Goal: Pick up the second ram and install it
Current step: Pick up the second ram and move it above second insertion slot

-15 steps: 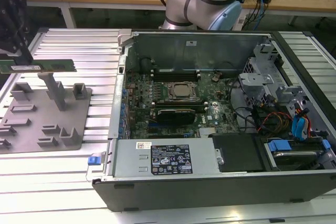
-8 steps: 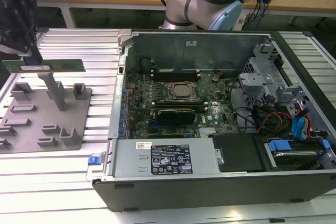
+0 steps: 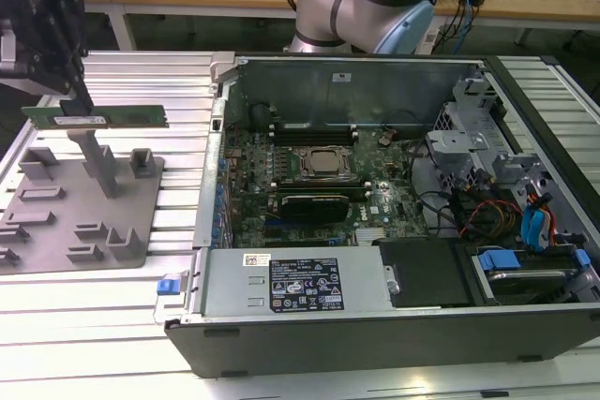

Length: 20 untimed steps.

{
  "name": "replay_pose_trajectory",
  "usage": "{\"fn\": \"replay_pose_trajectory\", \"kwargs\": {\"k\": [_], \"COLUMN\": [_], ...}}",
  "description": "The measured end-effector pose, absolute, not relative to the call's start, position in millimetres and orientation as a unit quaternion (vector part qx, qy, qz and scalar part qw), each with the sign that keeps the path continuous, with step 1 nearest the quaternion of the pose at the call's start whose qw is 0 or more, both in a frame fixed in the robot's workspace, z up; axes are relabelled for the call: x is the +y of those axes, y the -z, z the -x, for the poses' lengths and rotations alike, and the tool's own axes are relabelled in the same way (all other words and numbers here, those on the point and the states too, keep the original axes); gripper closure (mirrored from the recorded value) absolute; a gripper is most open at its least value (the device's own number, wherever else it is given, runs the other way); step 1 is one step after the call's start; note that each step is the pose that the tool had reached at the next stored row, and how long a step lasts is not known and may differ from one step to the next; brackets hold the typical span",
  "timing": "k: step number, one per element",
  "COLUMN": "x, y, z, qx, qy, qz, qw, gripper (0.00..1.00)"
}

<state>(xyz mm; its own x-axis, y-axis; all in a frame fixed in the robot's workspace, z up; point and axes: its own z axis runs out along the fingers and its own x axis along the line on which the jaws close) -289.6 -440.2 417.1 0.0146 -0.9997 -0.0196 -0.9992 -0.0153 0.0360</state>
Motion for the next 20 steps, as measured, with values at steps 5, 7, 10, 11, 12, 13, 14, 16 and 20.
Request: {"fn": "replay_pose_trajectory", "kwargs": {"k": [5, 7, 10, 11, 12, 13, 14, 16, 20], "x": [-440.1, -440.1, -440.2, -440.1, -440.1, -440.1, -440.1, -440.1, -440.1], "y": [-417.1, -417.1, -417.1, -417.2, -417.1, -417.1, -417.1, -417.1, -417.2], "z": [273.4, 269.6, 265.6, 263.6, 260.0, 256.0, 252.1, 247.4, 233.2], "qx": [-0.702, -0.702, -0.702, -0.702, -0.702, -0.702, -0.702, -0.702, -0.702], "qy": [0.020, 0.020, 0.020, 0.020, 0.020, 0.020, 0.020, 0.020, 0.020], "qz": [-0.712, -0.712, -0.712, -0.712, -0.712, -0.712, -0.712, -0.712, -0.712], "qw": [0.006, 0.006, 0.006, 0.006, 0.006, 0.006, 0.006, 0.006, 0.006], "gripper": [0.91, 0.91, 0.91, 0.91, 0.91, 0.91, 0.91, 0.91, 0.91]}}
